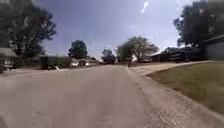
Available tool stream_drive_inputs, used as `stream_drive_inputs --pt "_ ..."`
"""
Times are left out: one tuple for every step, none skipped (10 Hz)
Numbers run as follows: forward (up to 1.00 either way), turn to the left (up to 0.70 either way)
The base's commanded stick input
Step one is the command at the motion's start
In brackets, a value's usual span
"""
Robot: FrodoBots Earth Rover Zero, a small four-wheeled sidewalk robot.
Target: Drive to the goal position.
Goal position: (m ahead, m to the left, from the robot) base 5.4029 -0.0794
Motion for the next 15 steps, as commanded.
stream_drive_inputs --pt "0.7 0.0" --pt "0.7 0.0" --pt "0.7 0.0" --pt "0.7 0.0" --pt "0.7 0.0" --pt "0.7 0.0" --pt "0.7 0.0" --pt "0.7 0.0" --pt "0.7 0.0" --pt "0.7 0.0" --pt "0.7 0.0" --pt "0.7 0.0" --pt "0.7 -0.35" --pt "0.7 -0.03" --pt "0.7 0.0"
